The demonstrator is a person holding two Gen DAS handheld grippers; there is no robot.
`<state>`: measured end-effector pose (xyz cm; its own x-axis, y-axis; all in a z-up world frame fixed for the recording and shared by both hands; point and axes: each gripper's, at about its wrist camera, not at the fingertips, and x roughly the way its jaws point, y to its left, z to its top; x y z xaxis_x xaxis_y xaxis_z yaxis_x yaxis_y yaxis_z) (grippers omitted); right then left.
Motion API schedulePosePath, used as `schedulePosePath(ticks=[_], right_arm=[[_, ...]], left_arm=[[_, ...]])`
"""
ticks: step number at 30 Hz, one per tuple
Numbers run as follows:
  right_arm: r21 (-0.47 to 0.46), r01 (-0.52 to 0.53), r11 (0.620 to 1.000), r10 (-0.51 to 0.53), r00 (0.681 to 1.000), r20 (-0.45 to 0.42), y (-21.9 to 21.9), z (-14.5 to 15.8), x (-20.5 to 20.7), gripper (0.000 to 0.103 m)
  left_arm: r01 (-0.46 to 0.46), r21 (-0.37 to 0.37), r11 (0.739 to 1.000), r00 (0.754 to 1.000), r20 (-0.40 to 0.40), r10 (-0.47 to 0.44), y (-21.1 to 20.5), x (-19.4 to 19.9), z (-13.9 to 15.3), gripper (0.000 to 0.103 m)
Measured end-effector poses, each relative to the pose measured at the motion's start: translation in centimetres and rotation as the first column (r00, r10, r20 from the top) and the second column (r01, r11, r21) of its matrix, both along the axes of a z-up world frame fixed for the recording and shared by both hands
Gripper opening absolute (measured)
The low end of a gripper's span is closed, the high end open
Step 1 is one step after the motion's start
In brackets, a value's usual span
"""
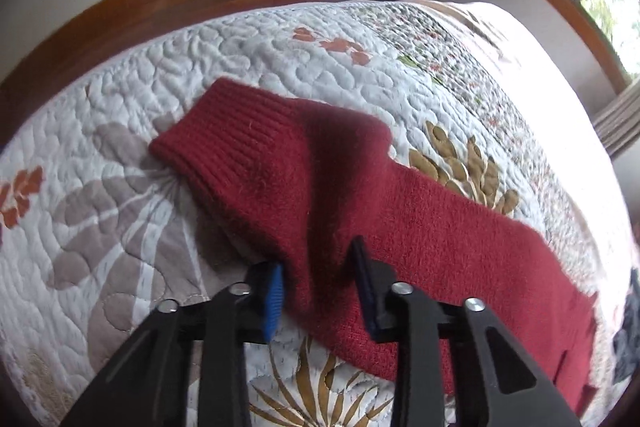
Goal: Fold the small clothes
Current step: 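Move the left tool to the cuff of the other sleeve, then grasp the other sleeve cuff with the left tool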
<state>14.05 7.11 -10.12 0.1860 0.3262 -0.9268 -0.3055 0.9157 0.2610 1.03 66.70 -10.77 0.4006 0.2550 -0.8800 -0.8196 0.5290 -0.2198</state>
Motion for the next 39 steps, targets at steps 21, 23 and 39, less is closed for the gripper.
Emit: schedulePosePath(ticks=[21,23,39], right_arm=[[0.067,0.066,0.996,-0.066,0.998,-0.005,-3.1,0.6,-0.3,0.057],[0.076,0.077,0.994,-0.077,0.997,-0.006,-3.6,0.8,-0.2,0.057],[0.107,0.11,0.988,-0.11,0.994,-0.008,-5.4,0.6,0.2,0.057]], left_arm=[[0.309,0.066,0.949,0.918,0.241,-0.316,-12.6,5.3,8.8,0.016],[0.352,0.064,0.934,0.899,0.255,-0.356,-14.8,6.4,9.1,0.016],[0.549,0.005,0.836,0.791,0.321,-0.521,-28.0,13.2,8.6,0.016]])
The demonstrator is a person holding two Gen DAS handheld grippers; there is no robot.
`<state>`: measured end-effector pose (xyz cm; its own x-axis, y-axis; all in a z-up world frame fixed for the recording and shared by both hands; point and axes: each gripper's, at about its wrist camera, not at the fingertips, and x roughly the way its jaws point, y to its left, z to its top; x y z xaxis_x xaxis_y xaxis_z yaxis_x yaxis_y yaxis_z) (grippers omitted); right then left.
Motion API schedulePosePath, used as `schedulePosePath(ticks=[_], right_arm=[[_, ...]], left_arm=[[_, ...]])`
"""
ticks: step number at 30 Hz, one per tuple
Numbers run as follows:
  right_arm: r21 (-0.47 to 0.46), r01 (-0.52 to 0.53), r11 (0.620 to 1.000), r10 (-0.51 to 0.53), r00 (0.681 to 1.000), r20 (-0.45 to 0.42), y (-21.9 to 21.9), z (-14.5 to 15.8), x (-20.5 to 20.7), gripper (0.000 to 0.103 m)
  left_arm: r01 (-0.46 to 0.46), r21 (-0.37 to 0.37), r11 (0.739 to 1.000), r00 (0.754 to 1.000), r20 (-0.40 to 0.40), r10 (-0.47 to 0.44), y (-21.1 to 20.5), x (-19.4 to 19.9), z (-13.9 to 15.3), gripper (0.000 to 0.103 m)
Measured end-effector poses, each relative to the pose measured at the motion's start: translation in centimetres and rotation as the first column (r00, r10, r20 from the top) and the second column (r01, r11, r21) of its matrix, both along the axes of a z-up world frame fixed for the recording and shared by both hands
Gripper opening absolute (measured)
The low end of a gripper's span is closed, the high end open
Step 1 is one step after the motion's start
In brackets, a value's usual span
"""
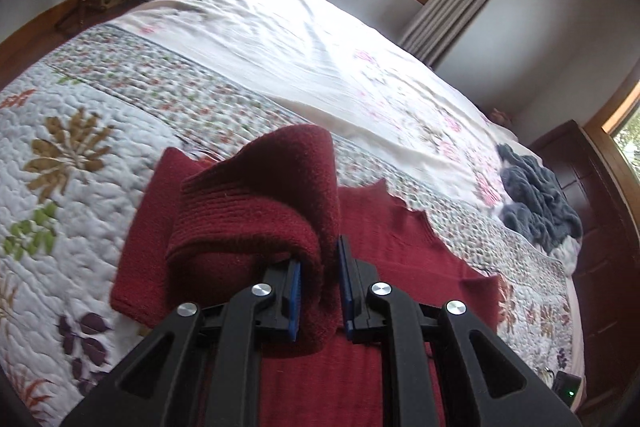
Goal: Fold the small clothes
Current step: 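Grasp the other sleeve cuff with the left tool, then carry the sleeve across the sweater with the left tool while the right tool takes the cuff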
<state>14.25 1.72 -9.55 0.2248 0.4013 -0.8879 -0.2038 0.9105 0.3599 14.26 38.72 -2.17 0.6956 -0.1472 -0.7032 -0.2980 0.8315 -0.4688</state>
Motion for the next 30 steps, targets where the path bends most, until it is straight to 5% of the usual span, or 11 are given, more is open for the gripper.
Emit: schedulePosePath(ticks=[14,20,26,30], right_arm=[[-0.004,0.021,1.0,-0.021,0.999,-0.026,-1.1,-1.3,0.3,0.057],[-0.014,0.018,1.0,-0.019,0.999,-0.034,-1.0,-1.4,0.3,0.057],[-0.01,0.001,1.0,-0.001,0.999,-0.037,0.2,-1.2,1.1,0.057],[0.024,-0.036,0.999,0.037,0.999,-0.028,2.3,-0.1,2.2,0.057]], left_arm=[[0.093,-0.023,0.995,0.984,-0.15,-0.095,-5.9,2.9,-7.4,0.016],[0.131,-0.04,0.991,0.972,-0.19,-0.136,-7.1,3.2,-9.7,0.024],[0.207,-0.036,0.978,0.963,-0.167,-0.21,-6.6,1.3,-7.9,0.027],[0.2,0.048,0.979,0.975,-0.11,-0.194,-3.6,-1.5,-5.1,0.043]])
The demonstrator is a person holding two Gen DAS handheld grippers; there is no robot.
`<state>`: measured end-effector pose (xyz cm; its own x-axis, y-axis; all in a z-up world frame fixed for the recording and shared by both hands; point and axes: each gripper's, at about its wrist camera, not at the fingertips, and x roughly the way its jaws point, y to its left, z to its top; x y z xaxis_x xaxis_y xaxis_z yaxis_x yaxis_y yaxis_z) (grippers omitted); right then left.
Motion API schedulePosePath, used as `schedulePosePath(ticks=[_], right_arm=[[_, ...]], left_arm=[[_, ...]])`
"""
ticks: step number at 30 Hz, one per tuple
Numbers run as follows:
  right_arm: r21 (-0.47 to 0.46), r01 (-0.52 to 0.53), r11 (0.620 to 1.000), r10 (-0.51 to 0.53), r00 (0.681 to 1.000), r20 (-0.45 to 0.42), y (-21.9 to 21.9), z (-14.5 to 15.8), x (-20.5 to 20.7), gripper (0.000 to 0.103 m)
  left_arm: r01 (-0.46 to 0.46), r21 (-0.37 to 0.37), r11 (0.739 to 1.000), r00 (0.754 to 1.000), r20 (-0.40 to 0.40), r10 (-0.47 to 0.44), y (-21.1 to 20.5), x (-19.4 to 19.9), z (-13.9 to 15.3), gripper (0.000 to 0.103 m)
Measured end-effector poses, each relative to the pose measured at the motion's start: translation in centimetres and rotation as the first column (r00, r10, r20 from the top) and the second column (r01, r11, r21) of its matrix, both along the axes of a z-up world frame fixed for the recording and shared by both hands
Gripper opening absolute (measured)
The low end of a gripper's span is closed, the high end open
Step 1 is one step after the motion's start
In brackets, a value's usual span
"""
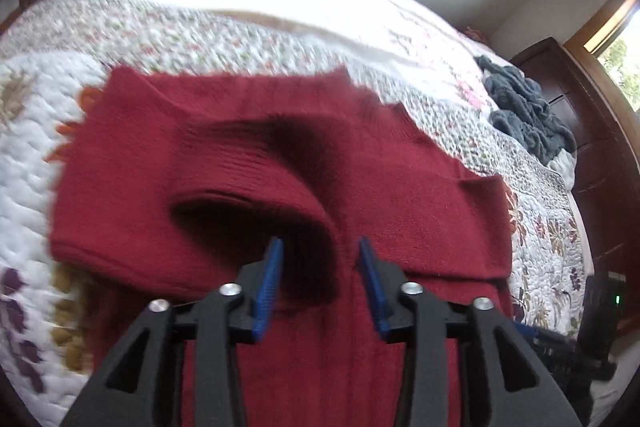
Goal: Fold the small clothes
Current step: 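Carry the sleeve across the sweater with the left tool while the right tool takes the cuff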
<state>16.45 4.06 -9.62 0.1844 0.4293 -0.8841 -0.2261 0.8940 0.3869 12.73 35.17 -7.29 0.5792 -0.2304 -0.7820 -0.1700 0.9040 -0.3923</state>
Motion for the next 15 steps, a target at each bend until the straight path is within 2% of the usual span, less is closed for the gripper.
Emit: schedulePosePath(ticks=[3,8,13,15], right_arm=[[0.034,-0.038,0.999,0.038,0.999,0.01,3.0,1.2,1.6,0.058],[0.105,-0.084,0.991,0.086,0.996,-0.014,8.9,2.0,4.6,0.061],[0.135,-0.092,0.986,0.104,0.991,-0.081,13.7,0.7,7.3,0.061],[0.135,-0.094,0.986,0.109,0.989,-0.104,15.1,-0.1,8.0,0.061]], left_arm=[[-0.088,0.1,0.991,0.996,-0.013,0.09,4.2,-0.3,0.5,0.043],[-0.182,0.167,0.969,0.976,-0.087,0.199,8.2,1.1,-1.3,0.042],[-0.174,0.194,0.965,0.963,-0.172,0.208,9.4,2.4,-4.2,0.042],[-0.168,0.2,0.965,0.962,-0.183,0.205,9.3,2.7,-5.1,0.042]])
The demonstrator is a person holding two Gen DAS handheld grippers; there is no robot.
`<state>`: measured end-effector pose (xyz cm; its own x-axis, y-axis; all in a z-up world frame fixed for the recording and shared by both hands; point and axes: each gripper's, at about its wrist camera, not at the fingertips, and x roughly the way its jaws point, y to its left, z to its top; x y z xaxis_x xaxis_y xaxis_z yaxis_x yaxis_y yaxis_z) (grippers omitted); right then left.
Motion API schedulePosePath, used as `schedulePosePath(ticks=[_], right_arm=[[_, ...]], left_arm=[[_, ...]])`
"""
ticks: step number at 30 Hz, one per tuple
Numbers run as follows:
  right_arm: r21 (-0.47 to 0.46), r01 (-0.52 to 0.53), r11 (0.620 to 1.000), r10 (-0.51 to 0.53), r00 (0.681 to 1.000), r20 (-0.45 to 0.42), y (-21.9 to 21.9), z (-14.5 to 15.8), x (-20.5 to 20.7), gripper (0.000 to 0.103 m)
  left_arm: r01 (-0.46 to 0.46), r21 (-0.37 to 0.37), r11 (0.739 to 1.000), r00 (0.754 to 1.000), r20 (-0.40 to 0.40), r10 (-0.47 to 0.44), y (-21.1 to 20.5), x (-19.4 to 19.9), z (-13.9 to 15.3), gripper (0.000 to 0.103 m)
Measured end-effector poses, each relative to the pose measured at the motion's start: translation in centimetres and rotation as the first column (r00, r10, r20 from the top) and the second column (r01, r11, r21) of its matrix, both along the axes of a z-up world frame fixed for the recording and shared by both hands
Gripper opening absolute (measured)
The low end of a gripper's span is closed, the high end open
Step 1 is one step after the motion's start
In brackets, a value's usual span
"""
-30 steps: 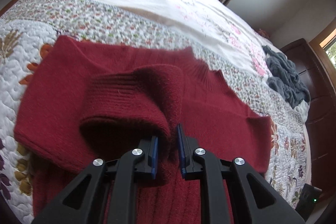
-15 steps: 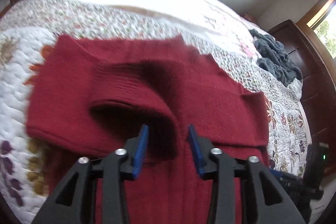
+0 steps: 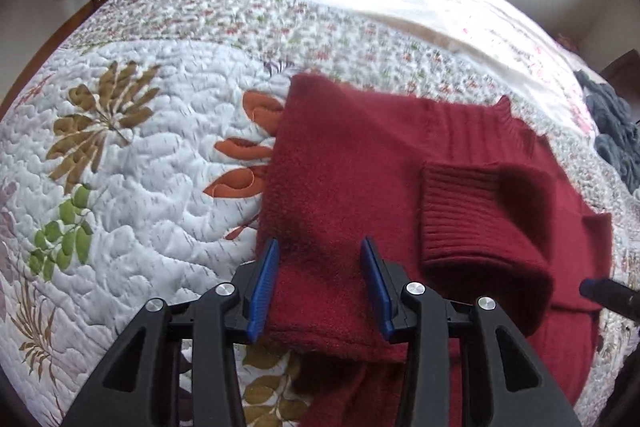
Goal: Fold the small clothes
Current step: 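Carry the sleeve across the sweater with the left tool while the right tool takes the cuff, then lay the cuff onto the sweater front with the right tool and release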
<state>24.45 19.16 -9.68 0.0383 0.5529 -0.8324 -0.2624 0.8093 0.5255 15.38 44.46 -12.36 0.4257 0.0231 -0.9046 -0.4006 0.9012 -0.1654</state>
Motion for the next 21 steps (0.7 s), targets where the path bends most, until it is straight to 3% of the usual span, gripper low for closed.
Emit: schedulePosePath(ticks=[6,8,11,12,13,21], right_arm=[[-0.018,-0.017,1.0,0.015,0.997,-0.069,3.4,-2.6,1.7,0.061],[-0.038,-0.023,0.999,0.019,0.996,-0.084,4.3,-3.6,2.0,0.056],[-0.058,-0.048,0.997,0.043,0.996,-0.079,5.0,-4.0,1.9,0.028],[-0.052,-0.059,0.997,0.055,0.996,-0.073,5.0,-3.9,1.7,0.013],[-0.042,-0.071,0.997,0.068,0.996,-0.06,5.0,-3.4,1.5,0.01],[-0.037,-0.076,0.996,0.079,0.993,0.089,1.4,2.2,1.4,0.009]], left_arm=[[-0.01,-0.039,0.999,1.0,0.027,0.012,0.6,-0.8,-0.1,0.042],[-0.008,-0.05,0.999,0.999,0.035,0.01,0.8,-1.2,0.4,0.042],[-0.002,-0.047,0.999,0.999,0.048,0.004,0.6,-1.7,1.3,0.042],[0.0,-0.045,0.999,0.999,0.055,0.003,0.5,-1.8,1.7,0.042],[0.0,-0.044,0.999,0.998,0.059,0.003,0.6,-1.9,2.0,0.042],[0.047,-0.019,0.999,0.99,0.132,-0.044,-1.7,-0.9,4.8,0.042]])
